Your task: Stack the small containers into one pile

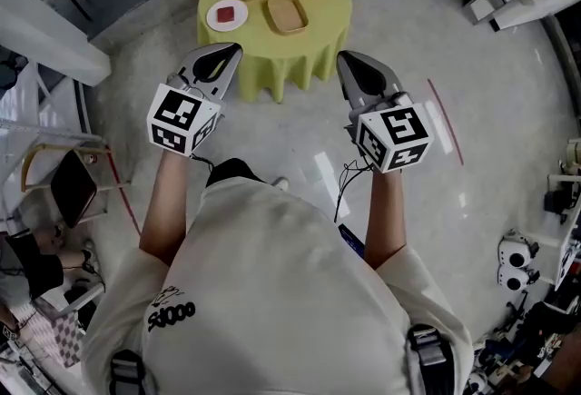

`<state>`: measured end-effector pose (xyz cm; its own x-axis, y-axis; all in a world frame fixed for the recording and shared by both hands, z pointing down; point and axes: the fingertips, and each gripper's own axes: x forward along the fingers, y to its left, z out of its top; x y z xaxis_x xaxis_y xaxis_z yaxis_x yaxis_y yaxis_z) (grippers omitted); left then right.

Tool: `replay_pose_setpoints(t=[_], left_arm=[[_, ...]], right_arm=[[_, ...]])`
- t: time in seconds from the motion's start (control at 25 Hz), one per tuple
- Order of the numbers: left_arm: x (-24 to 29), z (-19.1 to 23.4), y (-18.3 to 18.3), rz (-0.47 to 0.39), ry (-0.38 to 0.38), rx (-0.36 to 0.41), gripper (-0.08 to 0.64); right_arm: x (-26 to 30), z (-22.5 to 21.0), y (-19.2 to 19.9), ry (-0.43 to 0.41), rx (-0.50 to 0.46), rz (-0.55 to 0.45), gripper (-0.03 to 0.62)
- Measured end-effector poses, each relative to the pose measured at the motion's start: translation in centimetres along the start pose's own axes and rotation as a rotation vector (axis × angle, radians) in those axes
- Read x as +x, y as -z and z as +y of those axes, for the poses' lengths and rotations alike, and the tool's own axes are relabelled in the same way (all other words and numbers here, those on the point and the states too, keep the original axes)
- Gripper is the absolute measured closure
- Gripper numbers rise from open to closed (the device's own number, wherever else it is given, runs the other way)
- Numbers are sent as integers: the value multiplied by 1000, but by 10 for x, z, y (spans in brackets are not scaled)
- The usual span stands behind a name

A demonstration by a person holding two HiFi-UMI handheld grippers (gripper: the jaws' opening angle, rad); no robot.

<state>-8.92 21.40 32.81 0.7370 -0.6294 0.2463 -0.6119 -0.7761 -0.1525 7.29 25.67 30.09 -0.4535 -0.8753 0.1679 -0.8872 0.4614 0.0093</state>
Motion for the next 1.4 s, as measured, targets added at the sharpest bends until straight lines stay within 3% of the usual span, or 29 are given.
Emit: replay_pose_setpoints(t=[0.12,0.44,1.08,1.4], left_arm=[[4,-7,6,17,-5,-5,554],[32,22,19,22,-13,-21,554],[150,197,14,-17,-36,-47,554],[197,250,23,-5,3,-71,554]], right_arm=[[-2,-6,12,-13,58,7,583],[30,-28,18,23,46,34,583],[193,-105,-27,140,-21,29,583],[251,-139,-27,192,-4,62,581]])
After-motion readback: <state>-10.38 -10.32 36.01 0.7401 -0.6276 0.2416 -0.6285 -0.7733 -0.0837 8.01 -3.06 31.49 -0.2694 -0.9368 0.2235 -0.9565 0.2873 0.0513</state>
